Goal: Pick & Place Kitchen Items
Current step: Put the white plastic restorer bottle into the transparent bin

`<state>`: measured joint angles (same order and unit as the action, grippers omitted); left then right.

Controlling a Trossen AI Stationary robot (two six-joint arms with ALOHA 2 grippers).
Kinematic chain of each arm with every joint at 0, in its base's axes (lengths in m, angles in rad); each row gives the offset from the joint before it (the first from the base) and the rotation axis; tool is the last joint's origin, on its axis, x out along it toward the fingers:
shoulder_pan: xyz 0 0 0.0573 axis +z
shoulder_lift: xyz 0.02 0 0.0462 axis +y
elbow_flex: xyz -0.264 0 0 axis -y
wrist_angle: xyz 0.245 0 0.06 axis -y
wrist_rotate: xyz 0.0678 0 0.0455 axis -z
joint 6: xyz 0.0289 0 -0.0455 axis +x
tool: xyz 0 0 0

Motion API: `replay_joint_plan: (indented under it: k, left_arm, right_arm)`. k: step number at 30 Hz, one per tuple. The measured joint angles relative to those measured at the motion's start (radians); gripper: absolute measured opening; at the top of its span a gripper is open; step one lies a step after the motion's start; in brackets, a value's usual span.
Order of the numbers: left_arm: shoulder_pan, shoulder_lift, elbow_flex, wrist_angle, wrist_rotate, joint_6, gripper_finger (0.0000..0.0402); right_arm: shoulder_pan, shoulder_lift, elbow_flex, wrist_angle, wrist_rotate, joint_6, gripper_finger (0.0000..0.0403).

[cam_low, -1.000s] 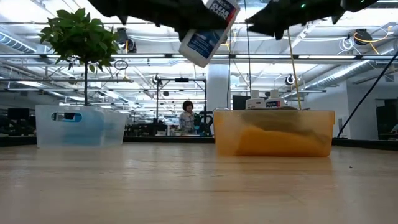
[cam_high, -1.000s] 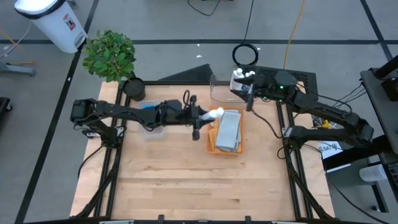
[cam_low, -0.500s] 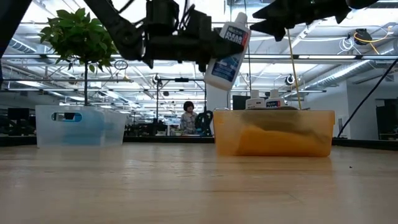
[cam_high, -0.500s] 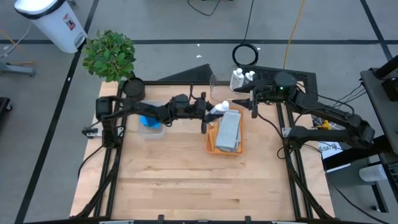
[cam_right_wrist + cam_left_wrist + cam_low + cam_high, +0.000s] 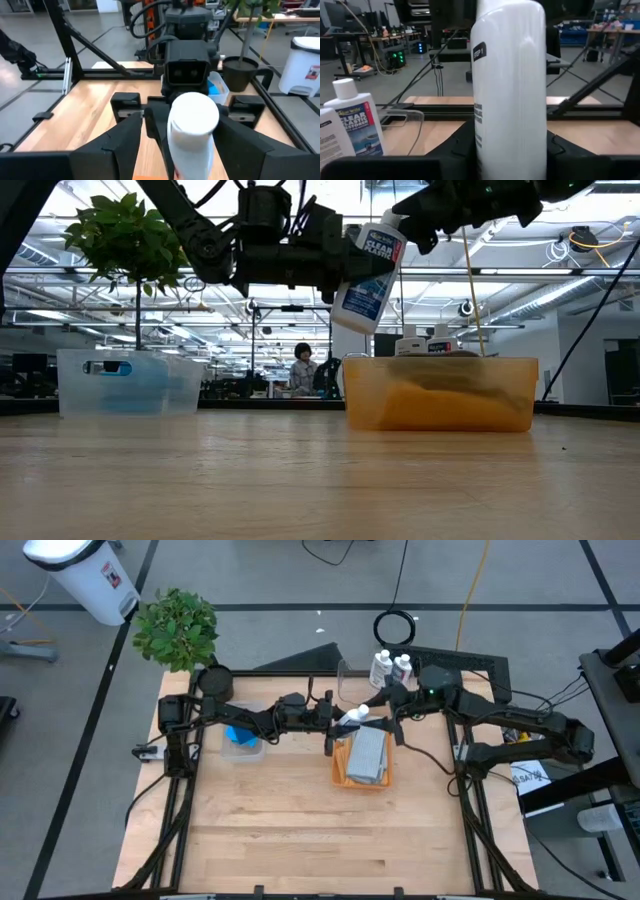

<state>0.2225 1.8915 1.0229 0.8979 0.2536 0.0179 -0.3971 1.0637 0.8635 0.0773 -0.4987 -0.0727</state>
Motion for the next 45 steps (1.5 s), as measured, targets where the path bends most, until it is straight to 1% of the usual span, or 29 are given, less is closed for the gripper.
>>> replay_joint_plan:
  k: [2,5,8,11,14,18,19,23,25,27,32,34,36,39,43,45]
  left_arm:
    - [0.000,0.000,0.000,-0.003,0.007,0.005,0.0117]
    - [-0.001,0.000,0.000,-0.002,0.007,0.006,0.0105]
    - [0.000,0.000,0.000,-0.003,0.007,0.005,0.0099]
    - [0.001,0.000,0.000,-0.005,0.006,0.001,0.0110]
    - [0.000,0.000,0.000,-0.005,0.007,0.001,0.0120]
    - [-0.001,0.000,0.000,-0.005,0.012,-0.002,0.0116]
    - [-0.001,0.000,0.000,-0.006,0.011,-0.001,0.0112]
    - [-0.011,0.000,0.000,-0.009,-0.004,-0.008,0.0110]
    - [-0.025,-0.005,0.000,-0.029,-0.028,-0.030,0.0127]
    - [-0.036,-0.023,0.005,-0.096,-0.049,-0.030,0.0159]
    - [-0.058,-0.117,0.078,-0.402,-0.136,-0.020,0.0254]
    - [-0.062,-0.170,0.100,-0.522,-0.142,-0.014,0.0284]
    - [-0.066,-0.218,0.119,-0.596,-0.141,-0.021,0.0309]
    - [-0.067,-0.318,0.121,-0.702,-0.137,-0.016,0.0335]
    - [-0.067,-0.446,0.121,-0.871,-0.246,-0.031,0.0355]
    - [-0.066,-0.504,0.120,-0.949,-0.259,-0.027,0.0360]
  right_arm:
    - [0.016,0.014,0.000,0.026,0.004,0.000,0.0222]
    - [0.027,0.022,0.000,0.044,0.013,0.000,0.0220]
    - [0.032,0.023,0.000,0.047,0.053,0.000,0.0207]
    - [0.032,0.023,0.000,0.047,0.075,0.003,0.0182]
    - [0.032,0.023,0.000,0.046,0.079,0.008,0.0145]
    - [0.031,0.023,0.000,0.047,0.082,0.007,0.0092]
    - [0.031,0.023,0.000,0.047,0.083,0.007,0.0084]
    - [0.031,0.022,0.000,0.040,0.080,0.008,0.0084]
    - [0.032,0.022,0.000,0.030,0.074,0.011,0.0084]
    - [0.033,0.024,0.000,0.014,0.075,0.010,0.0084]
    - [0.033,0.021,-0.001,-0.001,0.078,0.009,0.0084]
    - [0.033,0.012,-0.001,-0.013,0.078,0.009,0.0084]
    - [0.031,-0.004,-0.001,-0.014,0.079,0.009,0.0084]
    - [0.023,-0.038,-0.001,-0.009,0.106,0.010,0.0084]
    - [0.002,-0.086,0.005,-0.019,0.185,0.002,0.0084]
    - [-0.014,-0.096,0.033,-0.055,0.208,0.000,0.0084]
